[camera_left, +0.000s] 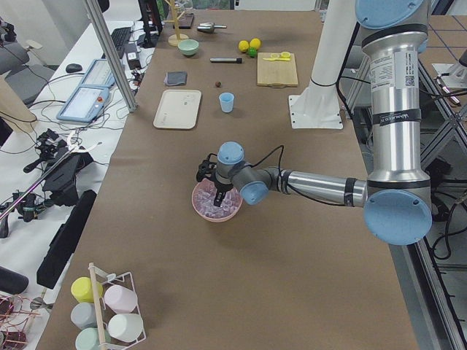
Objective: Mash ice and strawberries in cup
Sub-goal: 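Lower the left gripper into the ice cubes, then close the left gripper on an ice cube and lift it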
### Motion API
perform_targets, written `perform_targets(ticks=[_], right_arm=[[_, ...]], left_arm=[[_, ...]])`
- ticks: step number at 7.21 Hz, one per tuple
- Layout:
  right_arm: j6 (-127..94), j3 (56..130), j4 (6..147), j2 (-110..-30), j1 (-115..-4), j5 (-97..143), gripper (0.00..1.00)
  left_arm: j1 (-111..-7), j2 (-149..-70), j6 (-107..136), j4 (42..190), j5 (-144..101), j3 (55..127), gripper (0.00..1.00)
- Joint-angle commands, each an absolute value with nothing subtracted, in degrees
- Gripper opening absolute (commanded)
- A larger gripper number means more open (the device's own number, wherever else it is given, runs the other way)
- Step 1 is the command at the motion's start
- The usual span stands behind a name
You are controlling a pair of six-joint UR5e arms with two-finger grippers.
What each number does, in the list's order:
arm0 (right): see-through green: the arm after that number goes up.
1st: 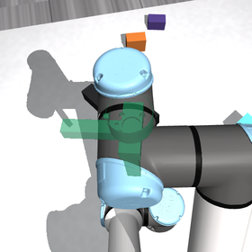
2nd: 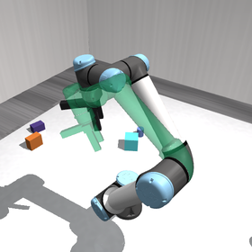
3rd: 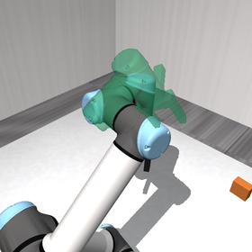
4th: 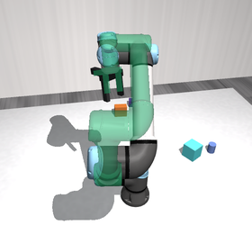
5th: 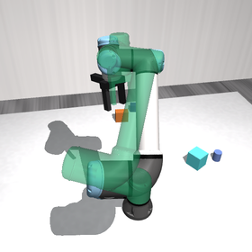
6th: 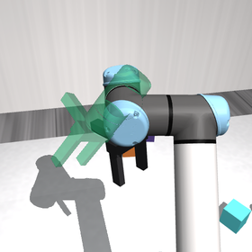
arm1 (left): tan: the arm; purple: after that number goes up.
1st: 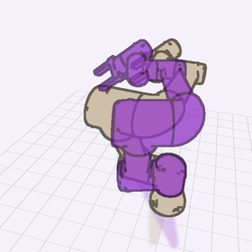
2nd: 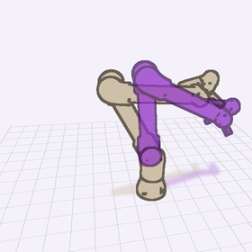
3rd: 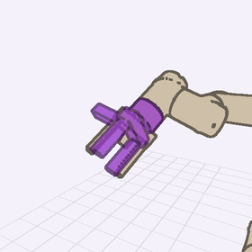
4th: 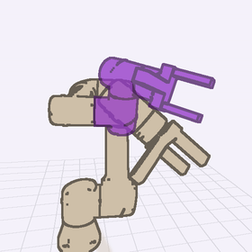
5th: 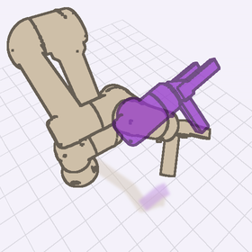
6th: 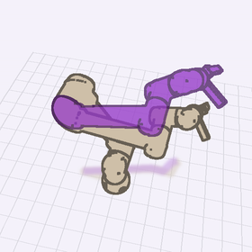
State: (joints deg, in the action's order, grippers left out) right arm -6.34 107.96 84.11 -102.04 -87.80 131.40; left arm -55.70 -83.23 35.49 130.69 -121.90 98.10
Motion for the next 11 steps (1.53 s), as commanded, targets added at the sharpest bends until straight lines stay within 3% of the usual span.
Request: perform_targets(ticks=[1, 4, 5, 10, 11], right_arm=[[-6.42, 107.93, 84.11, -102.04, -87.80, 131.40, 1.00], [-6.42, 107.84, 84.11, -101.95, -87.80, 131.40, 1.00], [-6.42, 107.84, 84.11, -101.95, -87.80, 131.40, 1.00], [-6.42, 107.84, 84.11, -101.87, -87.80, 131.40, 1.00], [-6.42, 107.84, 84.11, -101.87, -87.80, 131.40, 1.00]], left_arm=[[-55.55, -83.23, 35.42, 130.69, -121.90, 98.17, 0.71], [-55.46, -83.23, 35.42, 130.69, -121.90, 98.17, 0.70], [-55.46, -83.23, 35.59, 130.69, -121.90, 98.35, 0.53], [-55.46, -83.41, 35.68, 130.61, -122.43, 98.61, 0.17], [-55.63, -83.50, 35.68, 130.61, -122.78, 98.87, 0.06]])
